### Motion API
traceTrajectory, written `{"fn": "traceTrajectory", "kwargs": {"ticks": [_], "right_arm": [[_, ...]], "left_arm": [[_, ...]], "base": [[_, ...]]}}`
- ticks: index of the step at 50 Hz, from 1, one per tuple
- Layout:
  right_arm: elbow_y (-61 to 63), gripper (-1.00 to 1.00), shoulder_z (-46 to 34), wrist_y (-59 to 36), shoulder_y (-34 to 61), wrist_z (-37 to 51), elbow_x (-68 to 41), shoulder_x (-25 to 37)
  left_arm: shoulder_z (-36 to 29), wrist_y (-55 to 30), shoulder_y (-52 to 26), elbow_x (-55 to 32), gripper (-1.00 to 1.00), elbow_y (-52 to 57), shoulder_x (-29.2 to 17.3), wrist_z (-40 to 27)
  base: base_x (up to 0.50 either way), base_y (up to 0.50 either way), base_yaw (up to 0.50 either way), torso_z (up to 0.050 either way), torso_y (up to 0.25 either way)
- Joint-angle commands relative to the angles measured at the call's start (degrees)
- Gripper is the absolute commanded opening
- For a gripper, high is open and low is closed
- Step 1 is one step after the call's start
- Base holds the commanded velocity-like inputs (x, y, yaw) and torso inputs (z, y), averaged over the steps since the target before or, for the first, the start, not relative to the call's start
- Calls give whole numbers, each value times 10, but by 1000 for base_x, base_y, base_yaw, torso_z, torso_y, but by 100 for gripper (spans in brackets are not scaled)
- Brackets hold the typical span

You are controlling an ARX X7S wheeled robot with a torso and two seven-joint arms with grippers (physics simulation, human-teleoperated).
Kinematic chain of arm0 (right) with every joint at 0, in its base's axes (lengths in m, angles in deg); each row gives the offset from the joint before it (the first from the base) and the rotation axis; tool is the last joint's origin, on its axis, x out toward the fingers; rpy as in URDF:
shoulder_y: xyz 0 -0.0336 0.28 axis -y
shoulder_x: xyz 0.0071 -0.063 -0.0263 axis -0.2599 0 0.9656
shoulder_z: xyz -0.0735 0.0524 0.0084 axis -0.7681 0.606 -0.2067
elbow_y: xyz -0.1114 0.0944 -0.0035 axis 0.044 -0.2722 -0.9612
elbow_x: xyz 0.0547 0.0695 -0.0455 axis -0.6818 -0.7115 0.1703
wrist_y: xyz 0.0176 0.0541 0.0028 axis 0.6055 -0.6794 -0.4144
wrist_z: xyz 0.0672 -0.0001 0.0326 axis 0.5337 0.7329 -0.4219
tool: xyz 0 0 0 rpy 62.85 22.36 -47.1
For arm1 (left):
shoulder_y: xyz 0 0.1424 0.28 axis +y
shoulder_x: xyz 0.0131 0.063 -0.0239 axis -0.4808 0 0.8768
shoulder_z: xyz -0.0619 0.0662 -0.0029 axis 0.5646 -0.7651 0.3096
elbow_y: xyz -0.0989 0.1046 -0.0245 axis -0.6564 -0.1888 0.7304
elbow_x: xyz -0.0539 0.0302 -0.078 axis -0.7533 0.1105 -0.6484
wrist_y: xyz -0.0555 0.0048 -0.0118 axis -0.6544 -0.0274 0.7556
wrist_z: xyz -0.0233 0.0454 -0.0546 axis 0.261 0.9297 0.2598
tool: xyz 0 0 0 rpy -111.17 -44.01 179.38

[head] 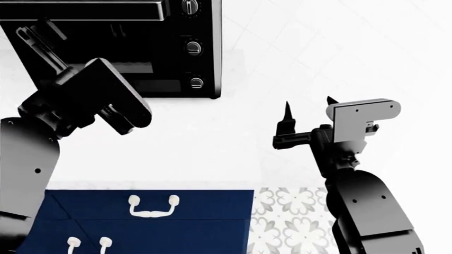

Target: Open the toaster oven door.

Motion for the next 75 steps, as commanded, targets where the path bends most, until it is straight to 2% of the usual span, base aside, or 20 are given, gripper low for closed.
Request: {"fn": "traceTrajectory", "kwargs": {"ticks": [1,7,33,75], "right_arm": [[-8,100,-4,9,-2,1,-4,-1],[-18,100,-8,20,-3,0,-6,-4],[-11,100,-8,18,-3,8,-18,0],[8,100,-1,1,-1,25,-30,18]], "left_arm": [[-134,43,-117,97,100,-28,-98,106],[-162,87,-159,124,100,-74,-95,133],[-263,205,-269,206,100,-325,26,159],[-336,367,-343,244,100,-741,217,48]], "base": [[0,0,0,0,0],[0,0,0,0,0],[0,0,0,0,0],[0,0,0,0,0]]}}
